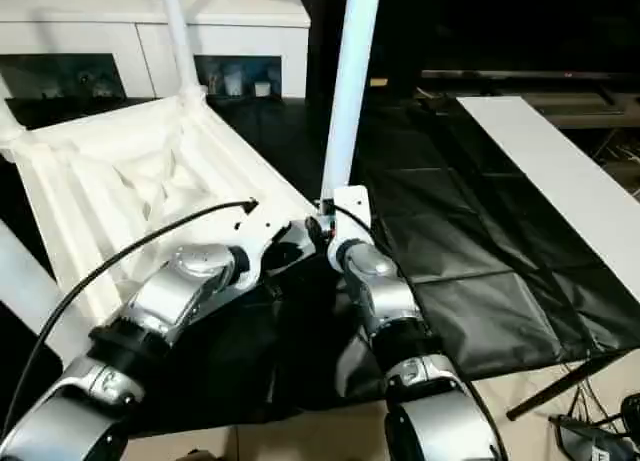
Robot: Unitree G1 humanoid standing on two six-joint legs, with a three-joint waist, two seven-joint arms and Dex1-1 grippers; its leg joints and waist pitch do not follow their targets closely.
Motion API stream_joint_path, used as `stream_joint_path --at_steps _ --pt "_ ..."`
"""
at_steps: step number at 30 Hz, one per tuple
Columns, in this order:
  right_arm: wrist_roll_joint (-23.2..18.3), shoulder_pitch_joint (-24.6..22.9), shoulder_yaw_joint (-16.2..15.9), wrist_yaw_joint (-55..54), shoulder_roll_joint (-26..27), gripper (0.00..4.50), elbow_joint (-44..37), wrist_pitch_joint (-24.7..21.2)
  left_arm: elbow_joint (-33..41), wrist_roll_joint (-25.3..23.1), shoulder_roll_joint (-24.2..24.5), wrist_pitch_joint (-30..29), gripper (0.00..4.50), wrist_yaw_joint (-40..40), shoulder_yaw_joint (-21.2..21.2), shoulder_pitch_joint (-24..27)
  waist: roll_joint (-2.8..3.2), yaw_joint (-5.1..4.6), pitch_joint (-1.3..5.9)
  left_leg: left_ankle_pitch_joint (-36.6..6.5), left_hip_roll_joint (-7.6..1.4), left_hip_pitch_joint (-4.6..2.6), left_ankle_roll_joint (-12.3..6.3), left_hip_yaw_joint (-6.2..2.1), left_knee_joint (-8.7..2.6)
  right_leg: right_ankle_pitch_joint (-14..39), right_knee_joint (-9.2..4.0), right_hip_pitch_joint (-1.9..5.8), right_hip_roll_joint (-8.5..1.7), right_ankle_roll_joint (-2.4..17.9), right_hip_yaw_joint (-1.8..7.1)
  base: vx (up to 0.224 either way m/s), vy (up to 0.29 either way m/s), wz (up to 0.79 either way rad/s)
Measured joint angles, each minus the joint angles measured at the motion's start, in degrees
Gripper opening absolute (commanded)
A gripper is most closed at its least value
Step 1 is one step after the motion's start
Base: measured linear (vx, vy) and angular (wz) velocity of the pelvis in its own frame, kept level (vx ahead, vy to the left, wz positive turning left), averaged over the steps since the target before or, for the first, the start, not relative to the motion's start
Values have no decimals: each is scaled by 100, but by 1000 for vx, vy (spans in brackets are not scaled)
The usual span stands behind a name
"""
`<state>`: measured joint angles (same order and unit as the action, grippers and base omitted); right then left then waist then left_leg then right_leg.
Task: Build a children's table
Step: Rotate leg to tighten
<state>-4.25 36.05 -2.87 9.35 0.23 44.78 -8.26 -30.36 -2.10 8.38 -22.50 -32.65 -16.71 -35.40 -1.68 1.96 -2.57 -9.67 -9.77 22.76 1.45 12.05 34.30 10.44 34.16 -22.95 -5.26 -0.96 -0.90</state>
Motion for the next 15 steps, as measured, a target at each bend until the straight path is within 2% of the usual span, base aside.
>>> stream_joint_path --at_steps 3,4,9,15 --pt "-7 -151 -163 430 -98 363 -301 -26 92 -20 250 182 0 -175 6 71 -1 -22 0 0 -7 17 0 -1 -2 -62 -1 -32 1 -14 -7 0 0 0" --pt "-63 -297 -228 736 -243 388 -532 -59 236 -19 370 220 0 -318 5 162 0 -17 0 0 -10 17 1 -5 -7 -64 1 -34 3 -16 -12 0 0 0" --pt "-324 -830 -470 2017 -912 388 -1466 -291 632 44 794 380 0 -1024 -52 386 7 11 -4 1 -14 21 2 -6 -21 -65 -1 -41 8 -17 -16 0 0 0" --pt "-650 -1517 -676 3636 -1886 388 -2450 -312 1186 517 1499 629 0 -2403 -143 784 16 65 -9 1 -12 27 2 -5 -21 -46 -12 -40 6 -31 -12 0 0 0"
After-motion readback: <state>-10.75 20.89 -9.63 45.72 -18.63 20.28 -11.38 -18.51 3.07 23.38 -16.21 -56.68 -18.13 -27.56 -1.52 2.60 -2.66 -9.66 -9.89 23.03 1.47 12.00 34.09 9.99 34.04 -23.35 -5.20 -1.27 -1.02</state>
